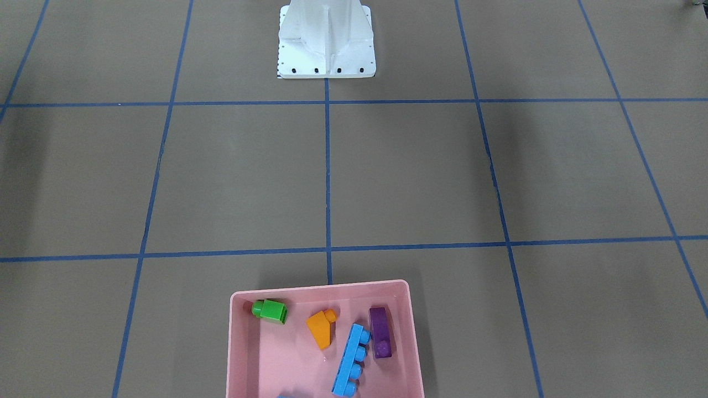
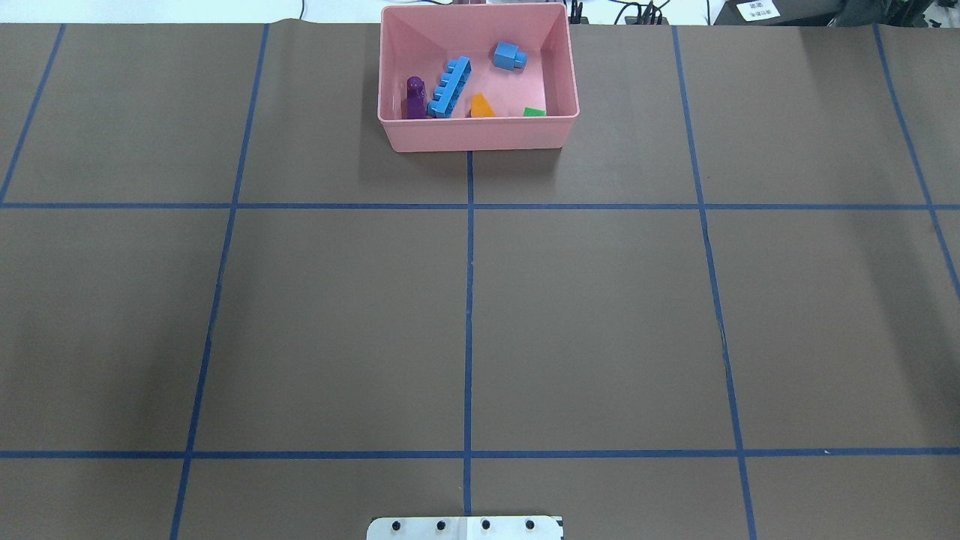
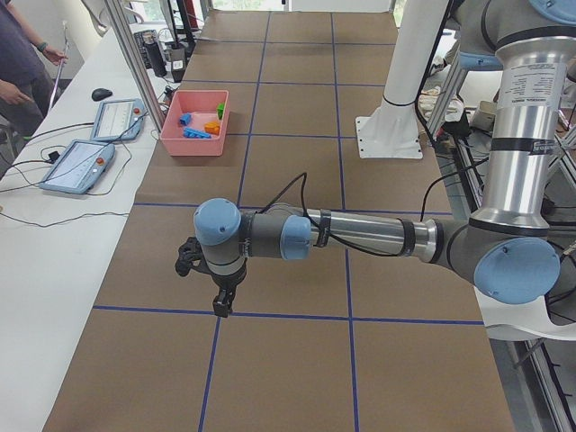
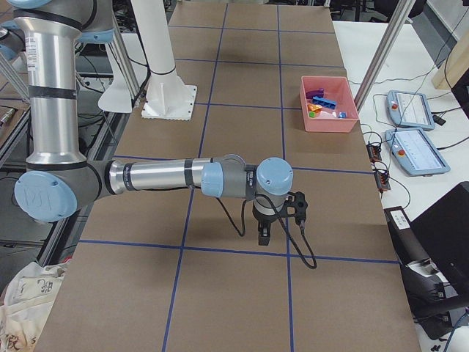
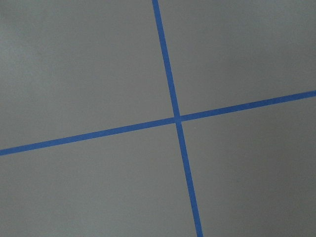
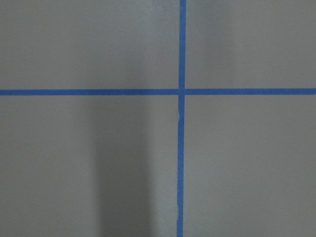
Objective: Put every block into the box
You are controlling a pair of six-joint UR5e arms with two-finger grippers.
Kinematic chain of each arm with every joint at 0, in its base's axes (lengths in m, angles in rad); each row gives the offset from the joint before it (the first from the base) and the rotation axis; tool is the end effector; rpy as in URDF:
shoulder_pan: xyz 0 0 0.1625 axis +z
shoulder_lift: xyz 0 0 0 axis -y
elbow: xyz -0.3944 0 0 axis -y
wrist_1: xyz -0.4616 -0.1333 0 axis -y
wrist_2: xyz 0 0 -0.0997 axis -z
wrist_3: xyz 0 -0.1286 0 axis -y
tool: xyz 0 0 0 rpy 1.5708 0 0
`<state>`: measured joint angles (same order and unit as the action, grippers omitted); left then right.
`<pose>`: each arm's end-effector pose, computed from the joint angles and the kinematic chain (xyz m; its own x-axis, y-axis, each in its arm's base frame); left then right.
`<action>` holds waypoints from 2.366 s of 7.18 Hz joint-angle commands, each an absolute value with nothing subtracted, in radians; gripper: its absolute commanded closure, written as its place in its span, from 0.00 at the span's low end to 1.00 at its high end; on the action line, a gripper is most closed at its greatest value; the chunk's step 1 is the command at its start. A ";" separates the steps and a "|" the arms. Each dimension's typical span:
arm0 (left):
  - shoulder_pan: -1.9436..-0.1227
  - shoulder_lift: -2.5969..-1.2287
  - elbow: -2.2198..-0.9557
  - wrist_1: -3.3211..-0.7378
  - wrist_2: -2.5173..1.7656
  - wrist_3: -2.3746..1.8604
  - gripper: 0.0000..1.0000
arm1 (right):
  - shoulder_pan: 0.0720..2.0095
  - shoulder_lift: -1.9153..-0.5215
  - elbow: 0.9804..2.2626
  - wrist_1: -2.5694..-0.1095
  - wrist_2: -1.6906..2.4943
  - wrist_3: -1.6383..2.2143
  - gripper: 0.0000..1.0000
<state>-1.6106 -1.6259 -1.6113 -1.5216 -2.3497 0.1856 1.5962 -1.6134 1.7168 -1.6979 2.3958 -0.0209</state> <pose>-0.0662 -0.5829 0.5990 0.7075 0.1884 -0.6811 -0.0924 0.9802 0.1751 0.0525 -0.5388 0.5985 0.6783 0.0137 0.7347 -0.0112 0.9999 -0.0083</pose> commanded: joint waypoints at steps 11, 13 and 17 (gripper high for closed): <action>-1.609 -1.626 -1.597 -1.523 -2.349 0.186 0.00 | 1.600 -1.646 1.724 -1.692 2.339 -0.014 0.00; -1.609 -1.626 -1.597 -1.522 -2.349 0.186 0.00 | 1.600 -1.646 1.726 -1.692 2.341 -0.014 0.00; -1.608 -1.626 -1.592 -1.522 -2.349 0.186 0.00 | 1.600 -1.646 1.726 -1.692 2.342 -0.014 0.00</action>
